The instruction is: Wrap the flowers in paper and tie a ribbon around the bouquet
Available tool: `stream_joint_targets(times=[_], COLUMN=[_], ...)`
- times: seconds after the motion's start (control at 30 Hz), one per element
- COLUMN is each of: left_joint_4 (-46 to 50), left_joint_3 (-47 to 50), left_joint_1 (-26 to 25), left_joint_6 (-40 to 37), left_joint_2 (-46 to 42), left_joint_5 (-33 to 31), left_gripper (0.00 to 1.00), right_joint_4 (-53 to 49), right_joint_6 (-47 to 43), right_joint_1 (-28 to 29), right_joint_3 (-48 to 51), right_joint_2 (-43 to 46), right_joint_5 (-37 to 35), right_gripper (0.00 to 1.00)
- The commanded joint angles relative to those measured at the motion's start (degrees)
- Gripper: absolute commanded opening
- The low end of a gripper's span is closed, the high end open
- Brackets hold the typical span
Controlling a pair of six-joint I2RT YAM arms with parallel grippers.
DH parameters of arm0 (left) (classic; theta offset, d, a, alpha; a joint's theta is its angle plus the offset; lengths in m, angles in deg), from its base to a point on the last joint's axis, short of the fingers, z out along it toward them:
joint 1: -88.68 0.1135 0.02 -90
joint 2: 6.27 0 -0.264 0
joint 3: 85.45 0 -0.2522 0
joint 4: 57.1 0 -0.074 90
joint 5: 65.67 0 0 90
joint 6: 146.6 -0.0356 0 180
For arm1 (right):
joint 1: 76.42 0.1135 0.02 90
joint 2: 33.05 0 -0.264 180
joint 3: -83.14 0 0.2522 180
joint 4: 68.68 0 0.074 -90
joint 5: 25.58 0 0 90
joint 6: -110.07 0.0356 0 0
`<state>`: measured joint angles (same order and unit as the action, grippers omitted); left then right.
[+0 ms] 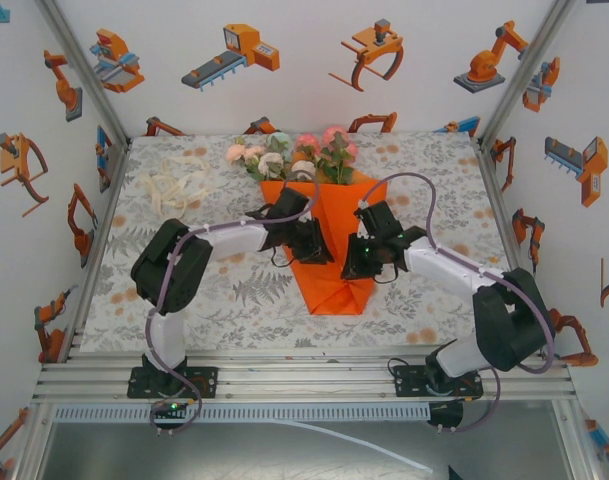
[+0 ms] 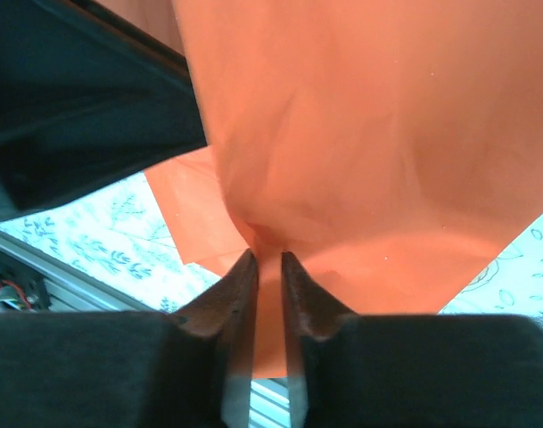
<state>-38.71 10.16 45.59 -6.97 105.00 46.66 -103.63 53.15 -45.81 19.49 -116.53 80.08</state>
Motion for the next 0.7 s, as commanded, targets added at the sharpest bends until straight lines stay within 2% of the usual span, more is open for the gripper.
stream_joint_targets(times=[0.0,0.1,0.27,0.37,0.47,0.67], left_joint_4=[4.29,7.49,12.62,9.71,8.19,6.09], left_joint_3=[1.53,3.72,7.67,7.28,5.98,6.0], left_joint_1=[1.08,2.8,6.25,6.9,6.71,6.08], left_joint_6=[1.63,1.09,-1.99,-3.64,-2.18,-1.28], left_joint_2=[-4.82,-8.35,-12.26,-9.04,-5.02,-3.71], left_joint_5=[-0.07,-2.15,-9.22,-5.05,-1.6,-2.28], left_gripper=[0.33,0.33,0.35,0.34,0.33,0.33], right_joint_4=[1.81,1.68,2.65,5.44,8.41,10.85], right_joint_6=[-0.35,-0.15,1.25,3.14,4.52,4.88], right_joint_1=[0.28,0.24,0.27,0.33,0.46,1.76], right_joint_3=[0.57,0.15,-0.26,-0.49,-1.3,-3.39], right_joint_2=[-1.11,-1.15,1.05,1.27,-0.02,-2.72], right_joint_5=[0.14,0.66,1.12,2.75,4.96,6.88], right_gripper=[0.1,0.04,0.02,0.0,0.0,0.0])
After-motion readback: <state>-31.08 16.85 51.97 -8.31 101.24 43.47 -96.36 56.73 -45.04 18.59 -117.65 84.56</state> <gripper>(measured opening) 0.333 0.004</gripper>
